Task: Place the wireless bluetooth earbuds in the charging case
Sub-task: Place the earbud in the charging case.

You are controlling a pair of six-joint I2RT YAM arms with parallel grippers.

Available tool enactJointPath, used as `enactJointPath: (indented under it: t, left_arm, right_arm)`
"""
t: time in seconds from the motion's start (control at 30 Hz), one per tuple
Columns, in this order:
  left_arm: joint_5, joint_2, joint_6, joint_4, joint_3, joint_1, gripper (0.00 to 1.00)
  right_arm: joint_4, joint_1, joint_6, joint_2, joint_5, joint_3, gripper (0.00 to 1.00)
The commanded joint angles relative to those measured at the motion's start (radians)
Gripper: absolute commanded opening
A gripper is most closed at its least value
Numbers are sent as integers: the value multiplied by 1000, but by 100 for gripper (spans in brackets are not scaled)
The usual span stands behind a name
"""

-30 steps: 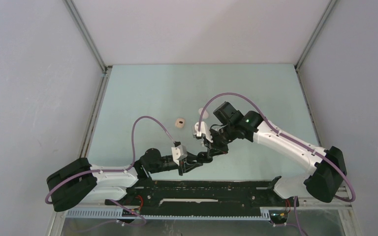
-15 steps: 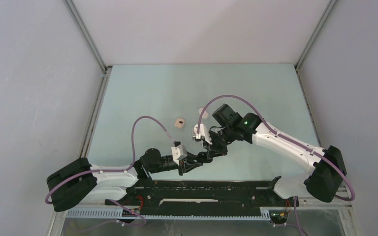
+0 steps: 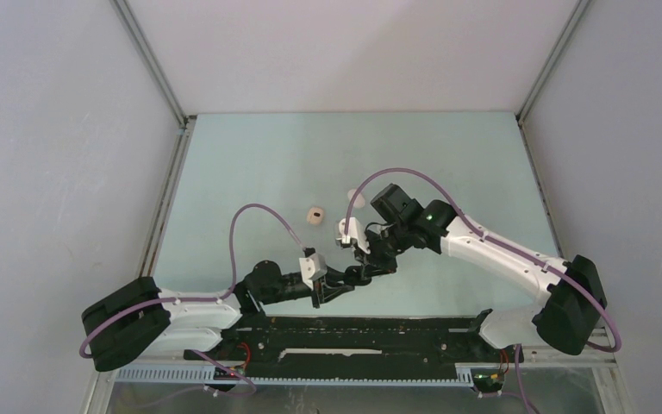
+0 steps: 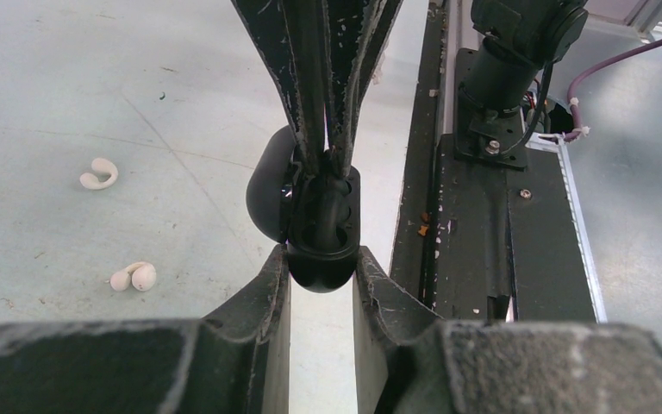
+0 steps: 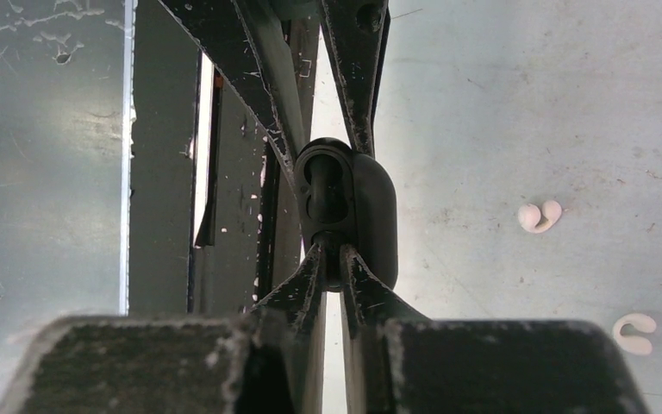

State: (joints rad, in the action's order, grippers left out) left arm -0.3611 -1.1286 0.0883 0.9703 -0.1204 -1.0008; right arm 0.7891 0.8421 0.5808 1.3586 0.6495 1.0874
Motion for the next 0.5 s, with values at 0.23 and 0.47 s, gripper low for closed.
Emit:
enactJointPath:
  t: [0.23, 0.47]
  left_arm:
    - [8, -4, 10, 85, 6, 9, 0]
    - [5, -15, 13, 83, -2, 10, 0]
  right_arm:
    - [0, -30, -23, -104, 44, -3, 27]
    - [81, -110, -1, -190, 174, 32, 31]
